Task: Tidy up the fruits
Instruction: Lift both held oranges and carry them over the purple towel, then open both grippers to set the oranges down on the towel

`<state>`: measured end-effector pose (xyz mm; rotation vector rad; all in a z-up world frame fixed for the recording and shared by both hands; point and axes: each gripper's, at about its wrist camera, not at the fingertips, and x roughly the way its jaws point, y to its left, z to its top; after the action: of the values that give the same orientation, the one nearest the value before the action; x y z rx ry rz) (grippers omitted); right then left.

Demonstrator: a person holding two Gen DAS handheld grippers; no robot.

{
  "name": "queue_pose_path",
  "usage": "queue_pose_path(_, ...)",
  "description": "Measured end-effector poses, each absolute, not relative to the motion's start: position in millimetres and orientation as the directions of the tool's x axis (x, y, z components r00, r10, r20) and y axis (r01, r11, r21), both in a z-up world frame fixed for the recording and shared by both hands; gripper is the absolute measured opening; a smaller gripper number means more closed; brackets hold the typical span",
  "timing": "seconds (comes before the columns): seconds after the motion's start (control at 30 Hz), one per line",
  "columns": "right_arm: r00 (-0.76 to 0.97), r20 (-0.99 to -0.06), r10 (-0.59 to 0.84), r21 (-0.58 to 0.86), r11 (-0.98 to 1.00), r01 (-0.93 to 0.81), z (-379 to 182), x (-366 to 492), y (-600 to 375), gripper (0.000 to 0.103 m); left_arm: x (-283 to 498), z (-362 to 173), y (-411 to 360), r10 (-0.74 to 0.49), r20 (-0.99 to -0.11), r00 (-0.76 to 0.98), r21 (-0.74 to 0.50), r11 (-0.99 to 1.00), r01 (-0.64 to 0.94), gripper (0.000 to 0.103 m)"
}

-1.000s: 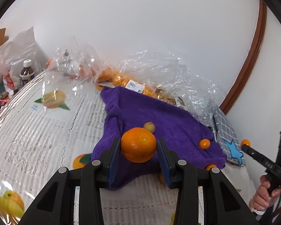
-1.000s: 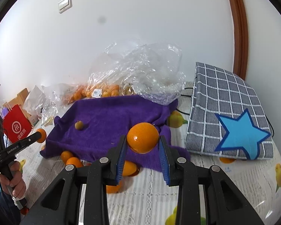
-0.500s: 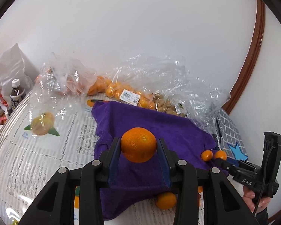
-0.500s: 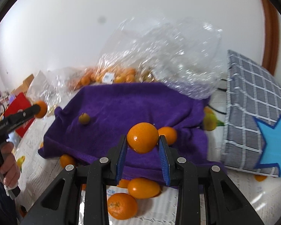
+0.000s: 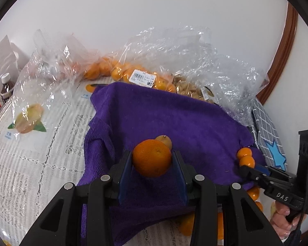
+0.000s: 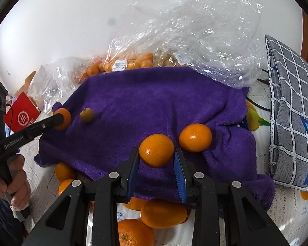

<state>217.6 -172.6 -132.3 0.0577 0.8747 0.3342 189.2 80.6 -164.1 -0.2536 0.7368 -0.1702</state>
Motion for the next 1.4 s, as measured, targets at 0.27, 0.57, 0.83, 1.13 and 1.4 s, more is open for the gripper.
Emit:
queue_pose_path(0.27, 0.598, -0.751, 0.281, 0.148, 0.953, -0.263, -135.8, 220.3, -167.0, 0.033, 194.3, -168.3, 77.0, -0.234, -0.662, 0.712, -0.261, 0.963, 0.073, 0.038)
queue_pose_path(0.57, 0.610, -0.748, 0.262, 0.125, 0.958, -0.257, -136.9, 219.9, -164.2, 0.034, 197.0, -169.9, 72.9, -0.212, -0.676, 0.705, -0.232, 0.970, 0.070, 0.038)
queue_pose_path(0.83, 0.613, -0.746, 0.259, 0.115, 0.958, -0.264, -137.5, 218.0, -165.7, 0.034, 198.8, -171.1, 69.6, -0.191, -0.685, 0.703, -0.202, 0.977, 0.068, 0.038)
queue_pose_path(1.13, 0.637, -0.720, 0.274, 0.137, 0.957, -0.256, -129.5, 209.3, -171.3, 0.053, 198.0, -171.0, 71.0, -0.202, -0.678, 0.706, -0.211, 0.975, 0.076, 0.038)
queue_pose_path(1.4, 0.682, -0.679, 0.272, 0.128, 0.959, -0.254, -117.4, 196.8, -176.0, 0.060, 192.5, -165.0, 77.5, -0.226, -0.633, 0.741, -0.248, 0.965, 0.083, 0.051)
